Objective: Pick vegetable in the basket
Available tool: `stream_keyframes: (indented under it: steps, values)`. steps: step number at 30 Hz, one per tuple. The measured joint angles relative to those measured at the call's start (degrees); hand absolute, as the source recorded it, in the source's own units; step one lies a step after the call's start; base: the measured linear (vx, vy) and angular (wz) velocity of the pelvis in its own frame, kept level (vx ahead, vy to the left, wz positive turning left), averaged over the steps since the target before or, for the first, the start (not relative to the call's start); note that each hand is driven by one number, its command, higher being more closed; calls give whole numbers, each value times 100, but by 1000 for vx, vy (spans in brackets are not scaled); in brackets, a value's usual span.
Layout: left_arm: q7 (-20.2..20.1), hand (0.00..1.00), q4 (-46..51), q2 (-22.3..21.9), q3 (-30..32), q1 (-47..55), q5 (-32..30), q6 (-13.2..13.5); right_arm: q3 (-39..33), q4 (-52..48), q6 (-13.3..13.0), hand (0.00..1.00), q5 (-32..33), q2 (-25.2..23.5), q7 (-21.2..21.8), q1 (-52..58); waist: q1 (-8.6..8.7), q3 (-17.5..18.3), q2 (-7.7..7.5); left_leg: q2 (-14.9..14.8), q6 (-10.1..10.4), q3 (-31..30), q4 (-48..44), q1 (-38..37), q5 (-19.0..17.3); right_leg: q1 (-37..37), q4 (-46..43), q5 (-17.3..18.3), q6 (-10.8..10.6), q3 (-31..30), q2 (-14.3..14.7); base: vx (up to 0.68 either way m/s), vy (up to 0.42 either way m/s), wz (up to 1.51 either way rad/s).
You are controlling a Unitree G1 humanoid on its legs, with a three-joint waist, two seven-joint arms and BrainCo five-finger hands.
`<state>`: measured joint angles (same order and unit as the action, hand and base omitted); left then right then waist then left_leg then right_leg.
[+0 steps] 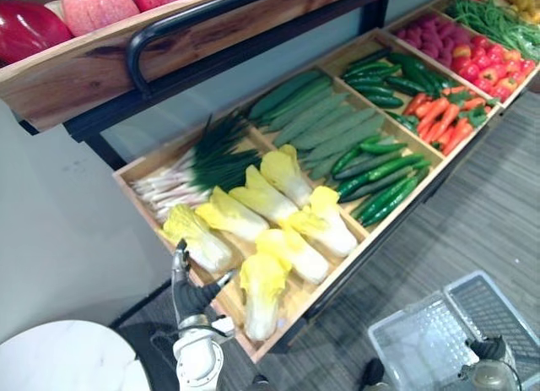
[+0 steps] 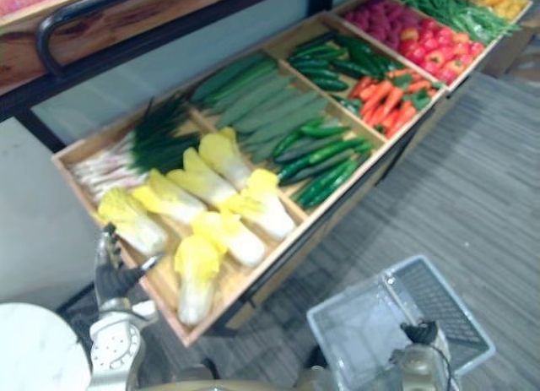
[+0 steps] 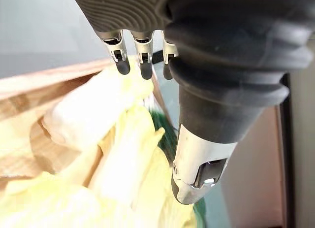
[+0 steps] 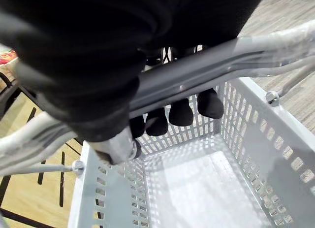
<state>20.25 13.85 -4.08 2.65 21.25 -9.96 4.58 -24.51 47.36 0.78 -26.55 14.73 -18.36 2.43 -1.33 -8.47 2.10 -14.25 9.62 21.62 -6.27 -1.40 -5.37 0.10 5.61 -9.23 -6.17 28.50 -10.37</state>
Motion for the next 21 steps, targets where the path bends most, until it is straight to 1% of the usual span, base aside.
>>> stream_keyframes:
  steps: [1, 2, 3, 4, 5, 7, 8, 9, 11, 12, 13, 14, 17, 18, 19, 20, 21]
  values:
    - [0, 0, -11, 11, -64, -77, 0, -24, 68, -25, 4, 100, 0, -5, 0, 2, 2, 18, 17, -16, 1, 9, 2, -8, -1, 1, 0, 0, 0, -9, 17, 9, -34, -6]
    - [1, 0, -73, 20, -123, -167, -14, -26, 141, -31, 16, 100, -5, -5, 5, 7, 2, -2, -16, -29, 1, 34, 4, -26, 0, -2, 0, 0, 0, -36, 33, 7, -41, -8]
    - [0, 0, -137, 22, -140, -215, -19, -32, 180, -32, 23, 100, -25, -5, 6, 6, 1, 25, 28, -38, 1, 60, 6, -52, 0, 1, 0, 0, 1, -56, 41, -5, -42, -21]
    - [0, 0, -331, 26, -192, -339, -23, -106, 292, -81, 26, 100, -46, -12, 8, 9, 8, -8, -32, -57, 14, 141, 11, -112, -11, 2, 1, -4, 8, -133, 62, -6, -32, -19]
    - [0, 0, -391, 28, -221, -380, -23, -132, 293, -116, 28, 100, -51, -15, 8, 19, 11, 20, 14, -57, 14, 150, 12, -114, -11, 0, 8, -9, 15, -143, 64, -9, -24, -19]
    - [-1, 0, -468, 31, -275, -425, -24, -191, 295, -170, 41, 100, -55, -18, 8, 33, 42, -11, -42, -59, 11, 183, 17, -118, -16, -19, 25, -16, 25, -177, 73, -12, -16, -11]
    - [-2, 0, -520, 32, -277, -425, -24, -231, 295, -202, 57, 100, -57, -20, 8, 35, 42, 30, 24, -67, 13, 253, 20, -140, -18, -44, 28, -34, 49, -237, 86, -15, -28, -24]
    - [-2, 0, -609, 30, -273, -422, -23, -258, 296, -246, 63, 100, -58, -24, 8, 54, 44, -13, -50, -79, 23, 310, 25, -175, -29, -55, 30, -35, 49, -296, 103, -10, -23, -24]
    - [-9, 0, -708, 30, -272, -427, -24, -277, 296, -299, 108, 100, -74, -30, 7, 99, 53, 29, 16, -95, 29, 331, 19, -186, -34, -58, 31, -36, 50, -322, 122, 0, -29, -12]
    - [-26, 0, -773, 30, -278, -426, -24, -277, 297, -342, 149, 100, -79, -32, 7, 133, 85, -12, -54, -99, 30, 354, 21, -183, -34, -77, 31, -36, 50, -339, 129, 3, -37, -8]
    - [-34, 0, -843, 30, -270, -422, -23, -290, 295, -380, 182, 100, -94, -40, 7, 144, 100, 30, 13, -102, 30, 380, 21, -184, -34, -90, 33, -46, 64, -359, 133, 2, -27, -8]
    - [-39, 0, -863, 30, -271, -421, -23, -314, 295, -390, 184, 100, -107, -40, 7, 154, 105, 1, -40, -104, 32, 393, 22, -185, -36, -95, 33, -46, 64, -367, 134, 4, -23, -7]
    - [-75, 0, -958, 30, -270, -421, -23, -358, 287, -444, 224, 100, -229, -68, 7, 242, 114, -9, -68, -105, 35, 413, 21, -186, -44, -106, 33, -47, 64, -383, 135, 3, -9, -1]
    - [-94, 0, -1027, 29, -253, -415, -22, -364, 285, -453, 243, 100, -242, -91, 7, 253, 114, 16, -32, -106, 37, 419, 21, -183, -48, -113, 33, -47, 64, -388, 136, 0, 0, 0]
    - [-110, 0, -1038, 29, -250, -406, -22, -385, 285, -472, 245, 100, -261, -112, 7, 263, 115, -12, -81, -106, 38, 421, 21, -180, -51, -118, 34, -46, 64, -390, 136, 0, 0, 0]
    - [-131, 0, -1038, 29, -239, -399, -21, -400, 285, -499, 247, 100, -271, -134, 7, 271, 113, 22, -26, -106, 38, 422, 20, -177, -51, -122, 34, -46, 64, -391, 136, 0, 0, 0]
    - [-140, 0, -1040, 28, -235, -395, -19, -403, 286, -514, 247, 100, -271, -147, 7, 278, 112, 15, -40, -106, 40, 422, 22, -173, -53, -127, 34, -46, 64, -391, 137, 0, 0, 0]
